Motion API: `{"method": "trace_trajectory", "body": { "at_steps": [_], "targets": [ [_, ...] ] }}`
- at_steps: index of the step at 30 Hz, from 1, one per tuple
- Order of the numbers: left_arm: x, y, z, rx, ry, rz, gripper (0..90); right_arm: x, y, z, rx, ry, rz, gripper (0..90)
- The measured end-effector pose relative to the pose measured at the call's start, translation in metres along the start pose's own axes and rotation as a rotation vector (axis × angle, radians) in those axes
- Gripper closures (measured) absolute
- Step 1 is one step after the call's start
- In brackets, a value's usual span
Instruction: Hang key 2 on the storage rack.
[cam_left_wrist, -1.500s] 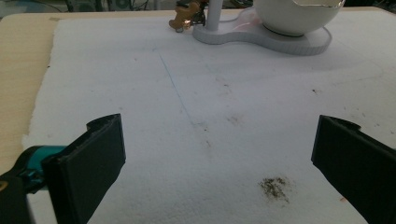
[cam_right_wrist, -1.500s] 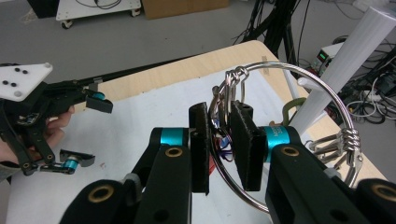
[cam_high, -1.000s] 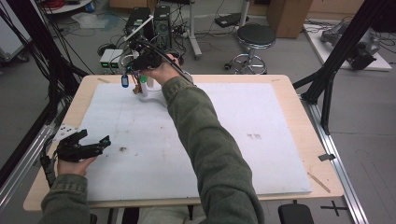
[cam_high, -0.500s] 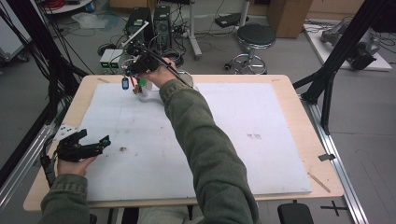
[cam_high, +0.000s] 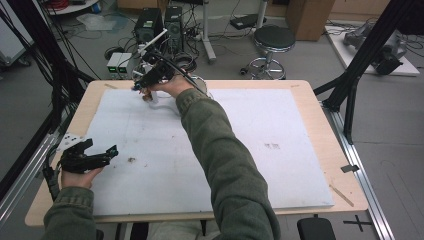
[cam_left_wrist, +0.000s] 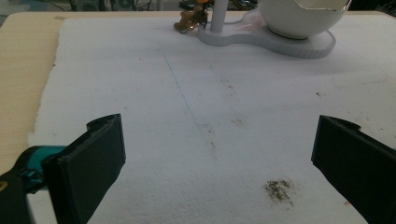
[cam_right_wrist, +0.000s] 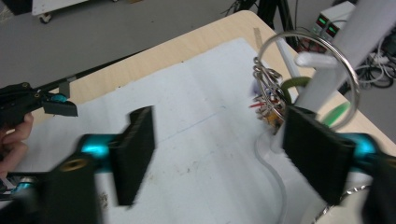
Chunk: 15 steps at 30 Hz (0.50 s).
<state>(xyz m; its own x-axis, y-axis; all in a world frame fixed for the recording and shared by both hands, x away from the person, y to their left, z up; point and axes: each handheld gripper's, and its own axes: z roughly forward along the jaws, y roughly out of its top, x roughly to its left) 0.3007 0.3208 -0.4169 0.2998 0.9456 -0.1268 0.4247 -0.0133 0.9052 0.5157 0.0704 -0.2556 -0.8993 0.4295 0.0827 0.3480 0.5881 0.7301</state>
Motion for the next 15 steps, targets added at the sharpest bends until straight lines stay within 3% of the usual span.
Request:
{"method": "trace_trajectory", "body": {
  "at_steps": [5, 6, 15],
  "targets": [
    [0.0, 0.0, 0.0, 0.001, 0.001, 0.0, 3.3, -0.001, -0.005, -0.007, 0.007, -0.035, 0.016, 3.8],
    [0.0, 0.0, 0.0, 0.001, 0.001, -0.001, 3.3, 0.001, -0.006, -0.008, 0.011, -0.06, 0.016, 0.6],
    [0.001, 0.0, 0.001, 0.005, 0.005, 0.0, 3.3, 0.0, -0.015, -0.025, 0.014, -0.076, 0.017, 0.5]
  ]
}}
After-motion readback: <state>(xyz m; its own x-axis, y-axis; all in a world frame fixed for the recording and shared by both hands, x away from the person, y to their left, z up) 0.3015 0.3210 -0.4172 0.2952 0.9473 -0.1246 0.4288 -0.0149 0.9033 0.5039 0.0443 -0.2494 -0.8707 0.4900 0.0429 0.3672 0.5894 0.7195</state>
